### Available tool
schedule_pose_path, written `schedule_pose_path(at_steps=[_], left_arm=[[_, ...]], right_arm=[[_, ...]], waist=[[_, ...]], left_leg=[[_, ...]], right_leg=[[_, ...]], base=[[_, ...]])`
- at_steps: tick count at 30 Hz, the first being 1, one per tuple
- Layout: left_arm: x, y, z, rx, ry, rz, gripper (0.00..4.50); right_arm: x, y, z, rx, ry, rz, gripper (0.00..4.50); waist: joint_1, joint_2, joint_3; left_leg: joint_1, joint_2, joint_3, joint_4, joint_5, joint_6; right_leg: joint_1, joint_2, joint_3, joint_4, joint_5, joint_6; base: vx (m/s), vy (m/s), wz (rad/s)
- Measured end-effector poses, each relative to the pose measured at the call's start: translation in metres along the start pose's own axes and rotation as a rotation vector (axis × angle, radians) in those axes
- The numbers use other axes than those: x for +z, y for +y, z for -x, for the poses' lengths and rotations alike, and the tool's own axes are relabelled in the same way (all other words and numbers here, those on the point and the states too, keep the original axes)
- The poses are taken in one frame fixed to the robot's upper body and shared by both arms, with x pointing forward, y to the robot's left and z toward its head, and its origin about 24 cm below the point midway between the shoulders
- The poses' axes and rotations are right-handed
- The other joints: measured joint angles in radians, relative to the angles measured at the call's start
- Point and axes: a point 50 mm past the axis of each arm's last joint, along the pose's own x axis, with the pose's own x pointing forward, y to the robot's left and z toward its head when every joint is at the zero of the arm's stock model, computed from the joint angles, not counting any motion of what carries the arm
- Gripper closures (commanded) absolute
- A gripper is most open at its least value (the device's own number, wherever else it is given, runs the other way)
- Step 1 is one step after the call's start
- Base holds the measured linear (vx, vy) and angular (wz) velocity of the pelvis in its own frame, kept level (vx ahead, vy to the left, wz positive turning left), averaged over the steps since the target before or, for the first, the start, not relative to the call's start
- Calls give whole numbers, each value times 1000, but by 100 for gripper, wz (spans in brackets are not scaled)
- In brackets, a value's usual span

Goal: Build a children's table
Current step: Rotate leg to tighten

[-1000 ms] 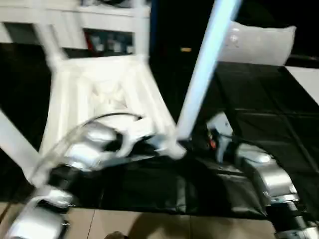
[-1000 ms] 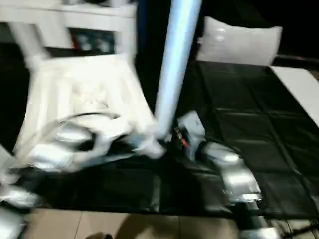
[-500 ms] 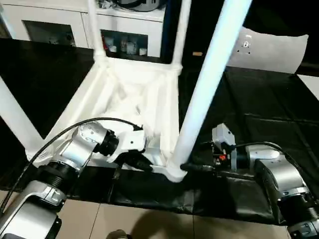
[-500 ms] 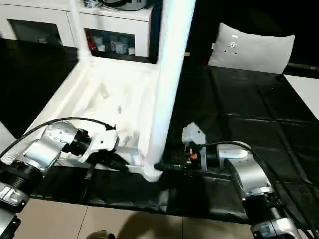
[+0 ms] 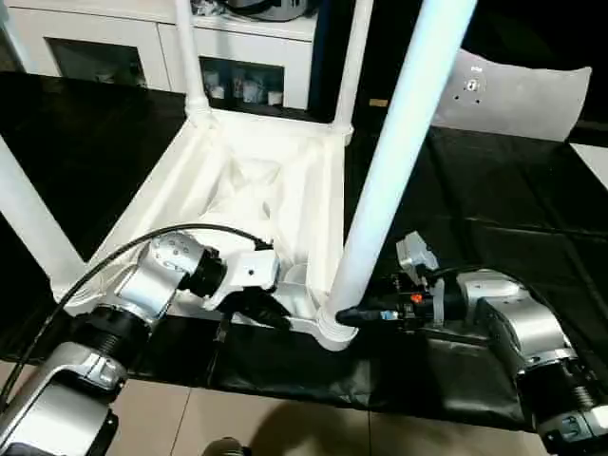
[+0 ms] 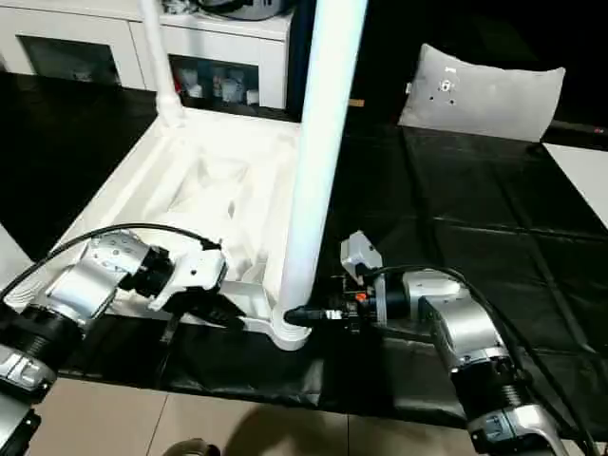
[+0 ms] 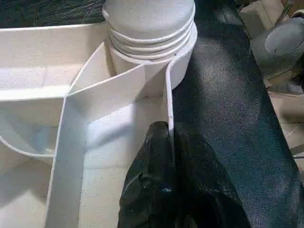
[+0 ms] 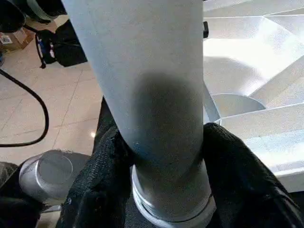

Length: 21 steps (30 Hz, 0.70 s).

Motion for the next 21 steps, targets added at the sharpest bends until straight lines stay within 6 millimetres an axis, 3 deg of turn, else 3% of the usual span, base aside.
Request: schedule_pose_path(at_steps=[4,7,9,14,20,21], left_arm=[[0,1,0,15,-10,40,450],[0,7,-3,97,-22,134,450],[0,11,-5,180,-21,196,450],[10,23,-26,341,-57,320,450],[29,38,-54,552,-87,422,450],[32,40,-57,571,-90,429,450]], right_arm=[[0,2,0,-26,-9,-34,256],[-3,2,-3,-143,-47,-61,256],[-4,-2,-8,-265,-79,-81,256],[-3,-15,-15,-592,-161,-143,257],[9,-31,-31,-971,-226,-225,257],[11,-33,-32,-1008,-229,-229,222]], waist=[[4,0,0],[7,1,0],[-8,1,0],[-64,0,0],[-82,1,0],[-83,1,0]], left_leg=[[1,0,0,0,0,0],[4,0,0,0,0,0],[5,0,0,-1,0,-1],[7,-1,0,0,1,-2],[4,0,0,-3,1,-2],[3,0,0,-3,1,-2]], right_leg=[[0,0,0,0,0,0],[1,0,1,2,0,0],[1,0,1,3,2,-1],[-3,-2,0,0,1,1],[-8,-1,0,0,9,1],[-9,-1,1,0,9,1]], base=[[0,0,0],[0,0,0],[0,0,0],[0,0,0],[0,0,0],[0,0,0]])
